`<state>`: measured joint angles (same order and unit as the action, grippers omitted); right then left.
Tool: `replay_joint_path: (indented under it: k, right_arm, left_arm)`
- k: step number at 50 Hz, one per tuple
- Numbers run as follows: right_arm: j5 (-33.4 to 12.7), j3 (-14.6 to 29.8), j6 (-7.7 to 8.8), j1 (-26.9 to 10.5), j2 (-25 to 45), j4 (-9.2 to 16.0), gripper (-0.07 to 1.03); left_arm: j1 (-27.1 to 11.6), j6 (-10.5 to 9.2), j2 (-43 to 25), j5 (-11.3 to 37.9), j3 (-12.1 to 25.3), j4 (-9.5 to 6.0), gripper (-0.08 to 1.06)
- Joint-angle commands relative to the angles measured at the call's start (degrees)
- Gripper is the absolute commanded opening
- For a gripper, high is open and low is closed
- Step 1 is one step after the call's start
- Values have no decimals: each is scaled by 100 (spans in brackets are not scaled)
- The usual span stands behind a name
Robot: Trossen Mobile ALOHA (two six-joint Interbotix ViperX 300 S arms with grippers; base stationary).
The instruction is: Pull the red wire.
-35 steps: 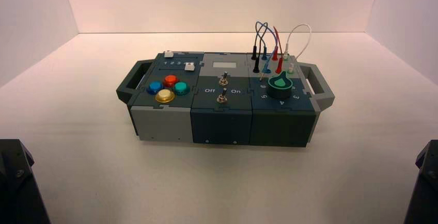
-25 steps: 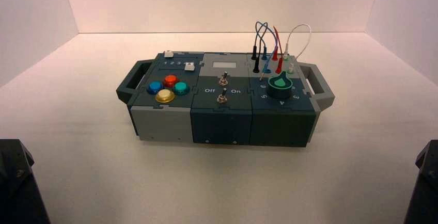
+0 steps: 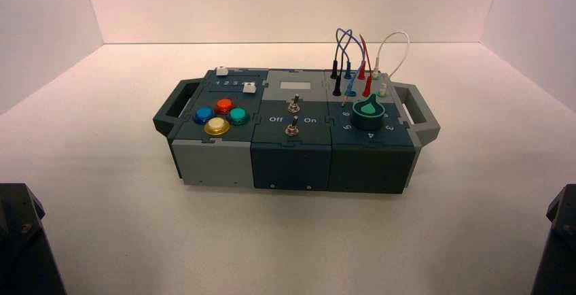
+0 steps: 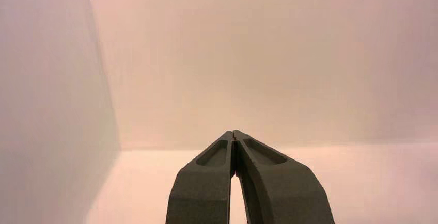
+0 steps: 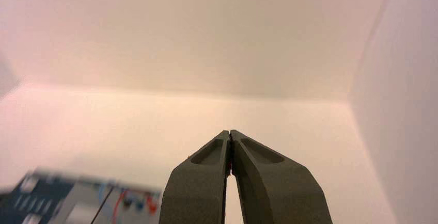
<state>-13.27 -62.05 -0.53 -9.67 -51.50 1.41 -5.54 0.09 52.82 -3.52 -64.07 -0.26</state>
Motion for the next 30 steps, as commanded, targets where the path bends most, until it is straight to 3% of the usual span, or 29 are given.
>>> replay_joint_path:
  k: [1,11,20,30]
  right_arm:
    - [-554,404,-9,-378,431,18,-2]
    - [-1450,580,26,-606,967,18,-2]
    - [-1652,536,26,-606,1037,26,-2]
    - [-1837,466,35,-650,993,88,-2]
  left_arm:
    - [-527,18,-193,606,413,-9,-3]
    - [-1371,18,-571,1626,606,-35,-3]
    - [-2101,9,-896,2391,817,-97,-3]
    - [-2918,-176,-1143,2610,861,-422,-3]
